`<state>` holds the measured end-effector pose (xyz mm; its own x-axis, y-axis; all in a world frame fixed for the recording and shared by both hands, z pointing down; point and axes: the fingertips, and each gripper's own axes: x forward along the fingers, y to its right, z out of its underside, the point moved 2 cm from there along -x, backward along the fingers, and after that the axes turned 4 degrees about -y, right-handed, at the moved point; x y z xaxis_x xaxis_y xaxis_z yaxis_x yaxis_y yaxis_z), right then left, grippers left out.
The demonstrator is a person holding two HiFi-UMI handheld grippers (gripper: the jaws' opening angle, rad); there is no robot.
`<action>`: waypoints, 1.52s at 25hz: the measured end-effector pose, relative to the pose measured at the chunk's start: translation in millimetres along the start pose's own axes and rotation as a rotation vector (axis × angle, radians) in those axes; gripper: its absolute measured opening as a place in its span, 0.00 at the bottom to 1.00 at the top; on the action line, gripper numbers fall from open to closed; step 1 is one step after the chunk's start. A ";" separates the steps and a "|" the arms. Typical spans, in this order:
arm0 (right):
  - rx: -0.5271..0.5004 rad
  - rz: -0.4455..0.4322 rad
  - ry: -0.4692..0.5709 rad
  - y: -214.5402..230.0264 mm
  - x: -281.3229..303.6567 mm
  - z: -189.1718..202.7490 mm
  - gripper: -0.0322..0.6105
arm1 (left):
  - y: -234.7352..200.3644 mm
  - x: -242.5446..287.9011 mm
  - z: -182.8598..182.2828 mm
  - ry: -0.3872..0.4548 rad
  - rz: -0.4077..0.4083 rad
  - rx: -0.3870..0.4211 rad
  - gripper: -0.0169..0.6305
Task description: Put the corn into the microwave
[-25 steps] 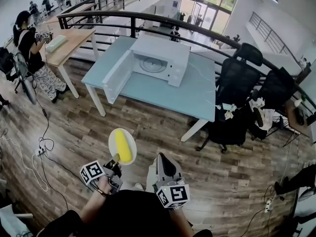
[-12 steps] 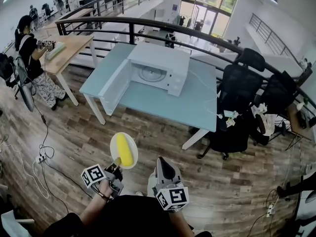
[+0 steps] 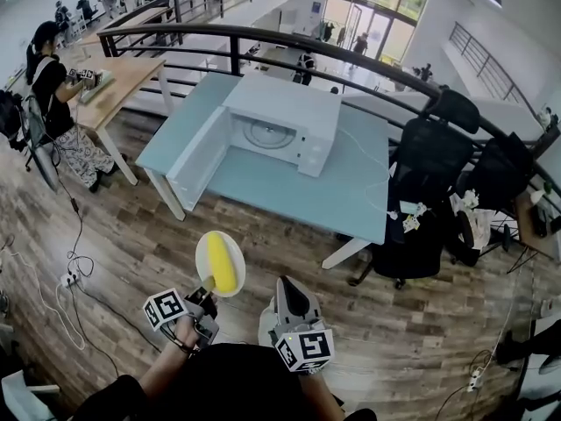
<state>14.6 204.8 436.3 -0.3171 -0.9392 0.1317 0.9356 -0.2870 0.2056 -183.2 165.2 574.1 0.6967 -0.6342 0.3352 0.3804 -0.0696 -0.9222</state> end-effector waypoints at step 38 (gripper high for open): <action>0.001 -0.147 -0.028 172.9 132.4 -45.4 0.06 | 55.5 188.4 -49.6 0.140 -0.036 -0.069 0.06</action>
<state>141.4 22.3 445.3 -0.4553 -0.8813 0.1269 0.8784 -0.4213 0.2256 -60.9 3.7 576.5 0.5896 -0.7313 0.3430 0.3576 -0.1445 -0.9227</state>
